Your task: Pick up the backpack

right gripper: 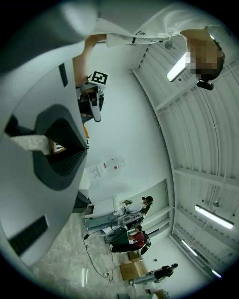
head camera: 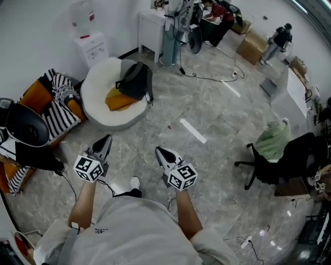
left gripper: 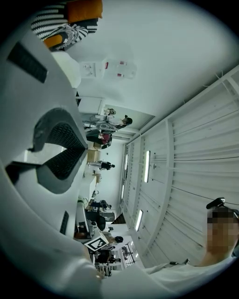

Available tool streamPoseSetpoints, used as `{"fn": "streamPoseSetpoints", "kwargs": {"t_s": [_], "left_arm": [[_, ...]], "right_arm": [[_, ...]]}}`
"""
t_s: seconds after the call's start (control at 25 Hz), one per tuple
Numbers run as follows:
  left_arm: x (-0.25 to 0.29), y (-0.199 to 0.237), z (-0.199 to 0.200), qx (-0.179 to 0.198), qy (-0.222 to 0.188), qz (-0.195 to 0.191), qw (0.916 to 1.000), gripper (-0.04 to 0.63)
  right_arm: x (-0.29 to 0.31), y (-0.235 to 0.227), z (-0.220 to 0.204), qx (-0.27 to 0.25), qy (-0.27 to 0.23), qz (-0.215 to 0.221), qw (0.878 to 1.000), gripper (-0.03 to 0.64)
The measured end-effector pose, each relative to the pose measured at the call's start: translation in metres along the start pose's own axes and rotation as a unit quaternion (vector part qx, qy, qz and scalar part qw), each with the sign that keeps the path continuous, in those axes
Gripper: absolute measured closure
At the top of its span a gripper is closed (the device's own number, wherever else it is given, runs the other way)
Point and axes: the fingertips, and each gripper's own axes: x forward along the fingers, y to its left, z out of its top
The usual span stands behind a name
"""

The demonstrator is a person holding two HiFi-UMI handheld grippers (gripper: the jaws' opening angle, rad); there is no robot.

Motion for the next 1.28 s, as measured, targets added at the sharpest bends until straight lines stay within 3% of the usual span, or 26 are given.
{"fn": "streamPoseSetpoints", "kwargs": {"t_s": [0.2, 0.68, 1.28], "left_arm": [[0.021, 0.03, 0.005, 0.004, 0.0, -0.012, 0.9999, 0.594], [0.055, 0.11, 0.015, 0.006, -0.001, -0.035, 0.9994, 0.594], [0.09, 0.161, 0.016, 0.001, 0.007, -0.021, 0.9998, 0.594]], "right_arm": [[0.037, -0.007, 0.005, -0.023, 0.008, -0.011, 1.0, 0.611], [0.119, -0.03, 0.022, -0.019, 0.004, -0.03, 0.999, 0.612], [0.174, -0.066, 0.037, -0.008, 0.008, -0.035, 0.999, 0.612]]}}
